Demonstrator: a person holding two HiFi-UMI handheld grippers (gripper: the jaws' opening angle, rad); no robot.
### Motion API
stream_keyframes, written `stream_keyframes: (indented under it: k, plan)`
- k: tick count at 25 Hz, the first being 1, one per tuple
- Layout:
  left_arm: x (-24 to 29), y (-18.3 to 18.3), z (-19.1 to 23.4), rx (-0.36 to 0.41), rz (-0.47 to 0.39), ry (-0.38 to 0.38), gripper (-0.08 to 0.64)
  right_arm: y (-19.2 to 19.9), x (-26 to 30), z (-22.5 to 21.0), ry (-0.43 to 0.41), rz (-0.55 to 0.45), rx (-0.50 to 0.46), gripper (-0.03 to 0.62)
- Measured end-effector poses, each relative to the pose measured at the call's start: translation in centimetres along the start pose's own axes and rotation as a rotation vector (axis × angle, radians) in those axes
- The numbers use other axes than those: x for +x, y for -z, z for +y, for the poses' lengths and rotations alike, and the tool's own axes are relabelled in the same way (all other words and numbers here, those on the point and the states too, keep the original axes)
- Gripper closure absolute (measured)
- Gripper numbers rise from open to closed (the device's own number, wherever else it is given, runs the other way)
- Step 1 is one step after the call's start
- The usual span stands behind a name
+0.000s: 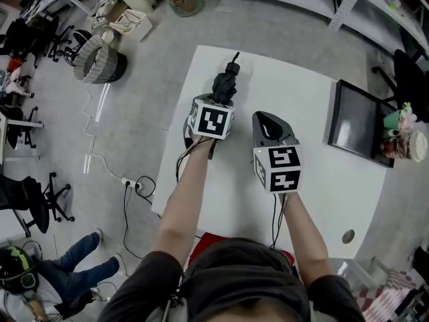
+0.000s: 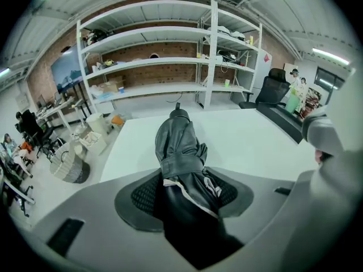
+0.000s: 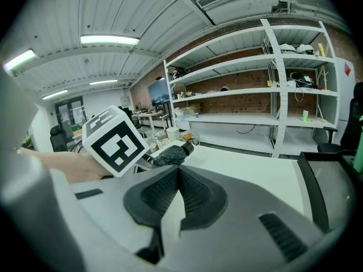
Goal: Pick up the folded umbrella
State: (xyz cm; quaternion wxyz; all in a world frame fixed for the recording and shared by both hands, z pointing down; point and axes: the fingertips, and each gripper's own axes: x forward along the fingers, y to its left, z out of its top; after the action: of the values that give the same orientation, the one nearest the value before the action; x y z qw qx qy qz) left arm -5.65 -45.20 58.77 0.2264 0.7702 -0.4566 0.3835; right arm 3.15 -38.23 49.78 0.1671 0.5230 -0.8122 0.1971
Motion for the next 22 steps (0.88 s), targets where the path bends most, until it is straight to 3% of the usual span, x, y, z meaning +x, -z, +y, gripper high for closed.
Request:
stream_keyframes:
  k: [7,15,22]
  plan:
    - [-2.1,-0.6,-0.5,0.03,-0.106,-0.064,0.345,-0.6,-1.4,-0.1,0.013,-0.013,0.0,0.574]
    - [-5.5,-0.9,-1.6,-0.019,-0.24,-0.038,0.348,-1.2,-3.1,0.4,0.024,-0.034,0.004,0.574]
    - [-10.1,-2.4,-3.2,-0.001,-0.37,-0.026,0.35,-2.2,-5.1,1.9,0.015,-0.077,-0.003,0.574]
